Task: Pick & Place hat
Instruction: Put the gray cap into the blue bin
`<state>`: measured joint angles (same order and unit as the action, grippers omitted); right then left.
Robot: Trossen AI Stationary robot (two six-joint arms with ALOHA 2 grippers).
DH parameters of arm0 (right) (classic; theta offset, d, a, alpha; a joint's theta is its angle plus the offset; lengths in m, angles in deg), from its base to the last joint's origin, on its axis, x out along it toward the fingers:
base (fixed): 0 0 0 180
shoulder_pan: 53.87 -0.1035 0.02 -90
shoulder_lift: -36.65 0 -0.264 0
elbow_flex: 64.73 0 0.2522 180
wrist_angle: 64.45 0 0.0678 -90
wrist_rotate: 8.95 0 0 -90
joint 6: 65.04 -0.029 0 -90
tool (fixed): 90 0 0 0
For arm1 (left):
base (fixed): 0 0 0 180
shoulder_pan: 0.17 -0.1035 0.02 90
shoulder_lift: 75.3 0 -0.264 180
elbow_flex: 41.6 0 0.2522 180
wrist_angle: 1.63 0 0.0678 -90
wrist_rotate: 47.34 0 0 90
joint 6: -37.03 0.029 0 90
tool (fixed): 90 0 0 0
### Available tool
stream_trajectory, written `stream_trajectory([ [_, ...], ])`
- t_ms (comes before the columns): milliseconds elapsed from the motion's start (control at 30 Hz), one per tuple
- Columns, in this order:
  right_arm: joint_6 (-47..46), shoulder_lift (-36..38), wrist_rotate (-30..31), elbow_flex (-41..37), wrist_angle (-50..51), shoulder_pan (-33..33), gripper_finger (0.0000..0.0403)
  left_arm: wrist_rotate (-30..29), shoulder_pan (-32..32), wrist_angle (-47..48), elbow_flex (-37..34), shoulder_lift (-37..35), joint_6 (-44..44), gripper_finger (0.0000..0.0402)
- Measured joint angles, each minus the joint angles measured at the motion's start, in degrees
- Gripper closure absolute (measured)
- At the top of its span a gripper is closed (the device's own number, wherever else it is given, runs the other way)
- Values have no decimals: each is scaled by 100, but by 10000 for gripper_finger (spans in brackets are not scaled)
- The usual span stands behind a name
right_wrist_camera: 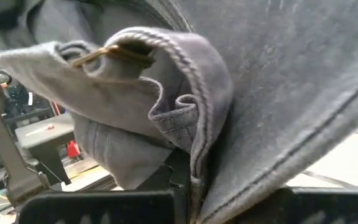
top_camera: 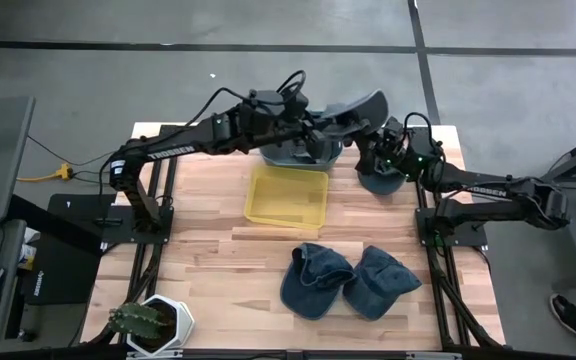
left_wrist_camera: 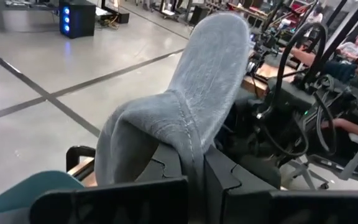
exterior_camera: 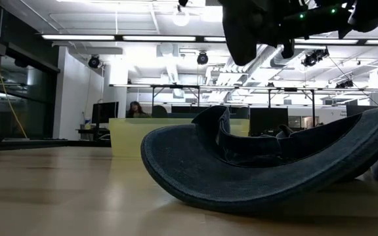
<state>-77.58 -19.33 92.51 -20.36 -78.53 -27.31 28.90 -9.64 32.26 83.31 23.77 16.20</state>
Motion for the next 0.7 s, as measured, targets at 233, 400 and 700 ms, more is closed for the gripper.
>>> stream_trajectory([
  [233,15,-5,8,-4,126,12,375,4,0,-64,21,0,-22,401],
  [400,-42,-5,117,-12,274,21,375,39,7,-219,28,-2,295,384],
  [700,-1,-21,65,-25,953,44,375,357,15,-429,69,-15,565,207],
])
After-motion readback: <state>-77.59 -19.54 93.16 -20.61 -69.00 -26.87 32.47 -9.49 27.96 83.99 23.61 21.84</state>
